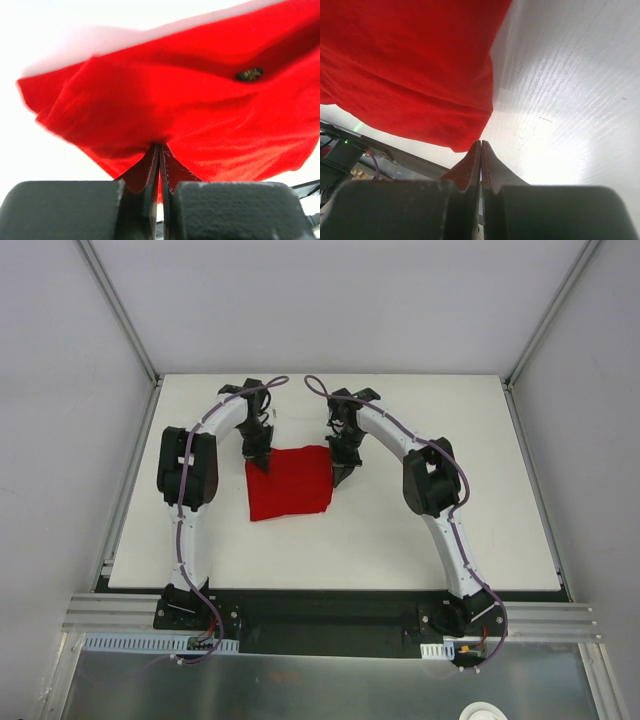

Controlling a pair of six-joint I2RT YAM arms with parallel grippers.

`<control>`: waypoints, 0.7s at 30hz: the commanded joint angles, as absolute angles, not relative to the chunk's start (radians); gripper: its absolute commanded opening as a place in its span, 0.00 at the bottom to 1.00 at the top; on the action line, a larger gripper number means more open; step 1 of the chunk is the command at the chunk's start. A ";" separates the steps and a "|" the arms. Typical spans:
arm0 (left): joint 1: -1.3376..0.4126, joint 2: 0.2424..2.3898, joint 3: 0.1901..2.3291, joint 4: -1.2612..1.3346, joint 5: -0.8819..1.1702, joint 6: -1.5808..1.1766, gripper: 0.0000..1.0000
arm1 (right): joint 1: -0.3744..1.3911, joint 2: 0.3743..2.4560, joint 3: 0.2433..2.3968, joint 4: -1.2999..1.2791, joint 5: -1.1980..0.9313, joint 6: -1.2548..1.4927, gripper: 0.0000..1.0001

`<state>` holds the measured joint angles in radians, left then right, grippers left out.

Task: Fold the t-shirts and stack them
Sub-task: Smooth out wrinkles on the folded tshirt

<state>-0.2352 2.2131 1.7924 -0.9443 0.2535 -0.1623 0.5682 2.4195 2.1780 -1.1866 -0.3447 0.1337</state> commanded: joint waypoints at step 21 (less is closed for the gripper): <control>-0.216 2.036 1.517 -0.913 0.154 -0.121 0.00 | 0.578 2.431 2.217 -1.242 -0.350 0.120 0.00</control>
<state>-0.2272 2.0457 1.5249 -0.9173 0.2127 -0.1371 0.5713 2.4371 2.1784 -1.1881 -0.3481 0.1326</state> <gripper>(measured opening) 0.003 0.009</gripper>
